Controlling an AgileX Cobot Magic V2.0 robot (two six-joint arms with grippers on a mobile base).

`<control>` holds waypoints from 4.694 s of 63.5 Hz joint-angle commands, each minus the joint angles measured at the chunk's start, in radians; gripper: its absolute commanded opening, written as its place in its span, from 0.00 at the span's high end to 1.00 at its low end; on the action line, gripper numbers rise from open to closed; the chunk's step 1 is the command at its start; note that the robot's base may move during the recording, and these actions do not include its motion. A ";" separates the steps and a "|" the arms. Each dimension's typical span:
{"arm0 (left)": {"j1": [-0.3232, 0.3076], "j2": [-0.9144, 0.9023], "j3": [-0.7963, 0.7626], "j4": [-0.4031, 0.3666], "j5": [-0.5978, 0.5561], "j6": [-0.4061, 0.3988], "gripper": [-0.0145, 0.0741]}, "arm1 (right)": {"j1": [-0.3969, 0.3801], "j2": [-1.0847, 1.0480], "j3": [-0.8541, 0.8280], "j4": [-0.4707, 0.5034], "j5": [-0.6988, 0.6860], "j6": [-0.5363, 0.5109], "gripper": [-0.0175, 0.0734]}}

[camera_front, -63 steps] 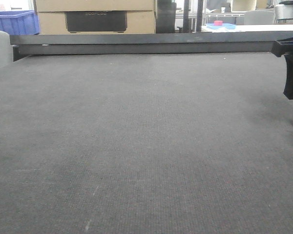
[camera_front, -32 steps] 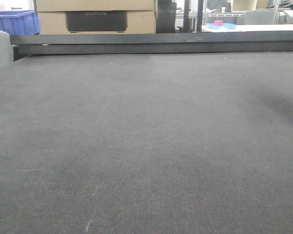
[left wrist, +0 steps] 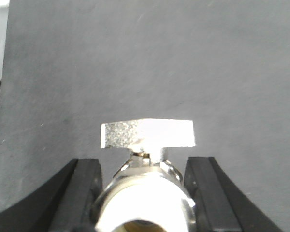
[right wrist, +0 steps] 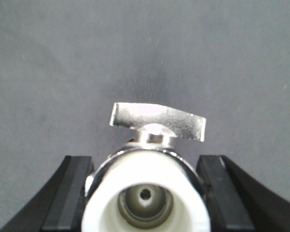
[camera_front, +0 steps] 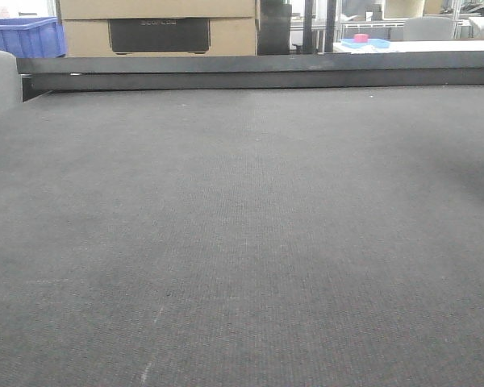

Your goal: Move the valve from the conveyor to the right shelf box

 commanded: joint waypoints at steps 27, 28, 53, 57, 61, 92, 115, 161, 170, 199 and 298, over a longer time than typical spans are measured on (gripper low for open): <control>-0.013 -0.031 -0.016 0.011 -0.018 -0.017 0.96 | -0.002 -0.031 -0.079 -0.006 -0.037 0.000 0.97; -0.013 -0.031 -0.016 0.011 -0.018 -0.017 0.96 | -0.002 -0.031 -0.079 -0.006 -0.039 0.000 0.97; -0.013 -0.031 -0.016 0.011 -0.040 -0.017 0.96 | -0.002 -0.031 -0.079 -0.006 -0.090 0.000 0.97; -0.013 -0.031 -0.016 0.011 -0.056 -0.017 0.96 | -0.002 -0.031 -0.079 -0.006 -0.090 0.000 0.97; -0.013 -0.031 -0.016 0.011 -0.069 -0.017 0.96 | -0.002 -0.031 -0.079 -0.006 -0.090 0.000 0.97; -0.013 -0.031 -0.016 0.011 -0.301 -0.017 0.96 | -0.002 -0.031 -0.079 -0.006 -0.282 0.000 0.97; -0.013 -0.031 -0.016 0.011 -0.360 -0.017 0.96 | -0.002 -0.031 -0.079 -0.004 -0.322 0.000 0.97; -0.013 -0.031 -0.016 0.011 -0.360 -0.017 0.96 | -0.002 -0.031 -0.079 -0.004 -0.322 0.000 0.97; -0.013 -0.031 -0.016 0.011 -0.360 -0.017 0.96 | -0.002 -0.031 -0.079 -0.004 -0.322 0.000 0.97; -0.013 -0.031 -0.016 0.011 -0.366 -0.017 0.96 | -0.002 -0.031 -0.079 -0.004 -0.322 0.000 0.97; -0.013 -0.031 -0.016 0.011 -0.366 -0.017 0.96 | -0.002 -0.031 -0.079 -0.004 -0.322 0.000 0.97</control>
